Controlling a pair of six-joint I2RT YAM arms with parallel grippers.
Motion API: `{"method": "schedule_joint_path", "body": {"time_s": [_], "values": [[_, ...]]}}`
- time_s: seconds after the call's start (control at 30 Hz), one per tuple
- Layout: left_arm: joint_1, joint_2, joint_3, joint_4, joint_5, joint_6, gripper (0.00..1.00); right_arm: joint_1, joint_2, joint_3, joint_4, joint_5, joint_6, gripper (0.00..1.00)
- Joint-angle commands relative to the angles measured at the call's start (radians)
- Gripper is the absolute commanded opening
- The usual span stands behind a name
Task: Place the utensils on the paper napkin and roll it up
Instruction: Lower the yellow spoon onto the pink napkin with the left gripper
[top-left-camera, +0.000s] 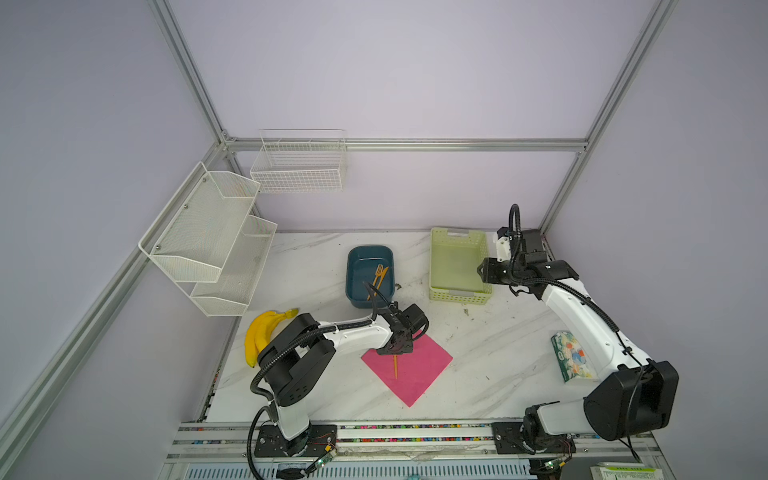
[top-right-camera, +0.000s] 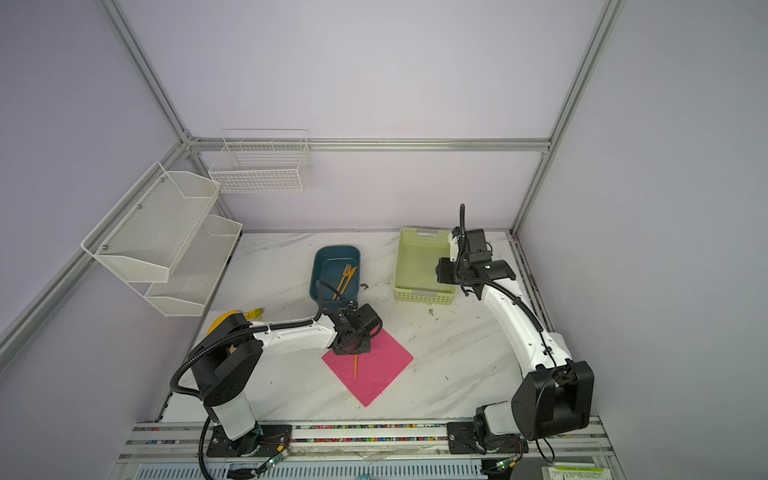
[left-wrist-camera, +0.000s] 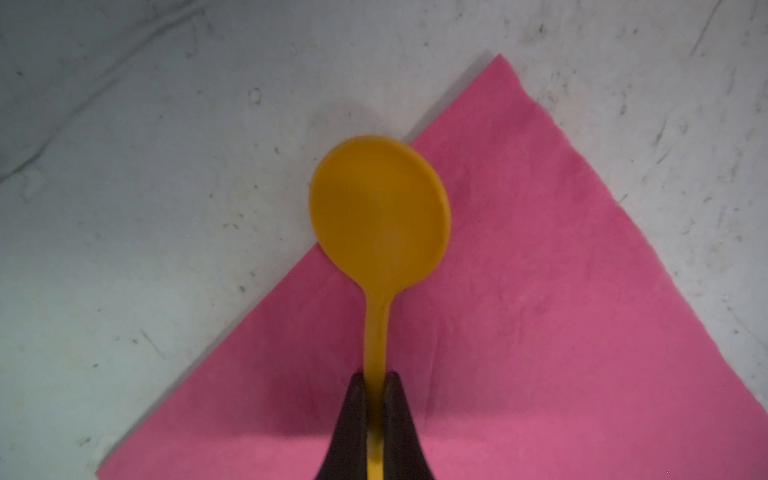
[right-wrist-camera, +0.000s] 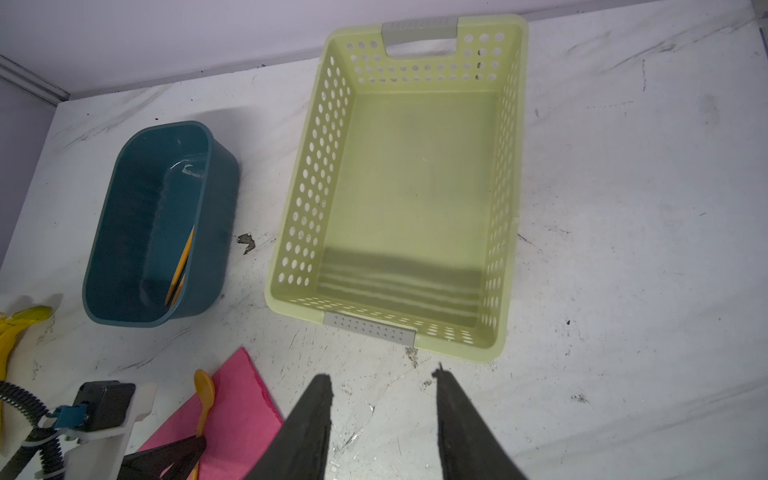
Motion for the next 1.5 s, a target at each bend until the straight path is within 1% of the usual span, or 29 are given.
{"method": "schedule_joint_path", "body": {"time_s": [0.0, 0.33, 0.4, 0.53, 0.7, 0.97, 1.13, 1.33, 1.47], "values": [[0.004, 0.006, 0.076, 0.011, 0.008, 0.006, 0.0, 0.005, -0.002, 0.009, -0.018, 0.012, -0.018, 0.44], [0.003, 0.006, 0.077, 0.022, 0.023, 0.003, 0.03, 0.005, -0.002, 0.01, -0.019, 0.015, -0.02, 0.45], [0.003, 0.006, 0.074, 0.025, 0.026, 0.0, 0.06, 0.005, -0.004, 0.011, -0.019, 0.018, -0.021, 0.44], [0.004, 0.006, 0.072, 0.024, 0.03, 0.0, 0.09, 0.005, -0.004, 0.009, -0.019, 0.02, -0.021, 0.45], [0.003, 0.003, 0.072, 0.023, 0.031, 0.003, 0.15, 0.006, -0.003, 0.013, -0.018, 0.021, -0.021, 0.45], [0.002, 0.001, 0.083, 0.016, 0.031, 0.006, 0.18, 0.006, -0.007, 0.012, -0.019, 0.024, -0.021, 0.45], [0.002, -0.009, 0.085, 0.007, 0.026, 0.006, 0.25, 0.005, -0.007, 0.013, -0.018, 0.023, -0.02, 0.45], [0.001, -0.024, 0.108, -0.027, 0.018, 0.008, 0.27, 0.006, -0.006, 0.016, -0.019, 0.02, -0.021, 0.45], [0.001, -0.059, 0.122, -0.054, 0.002, 0.014, 0.27, 0.006, -0.007, 0.016, -0.019, 0.02, -0.021, 0.45]]}}
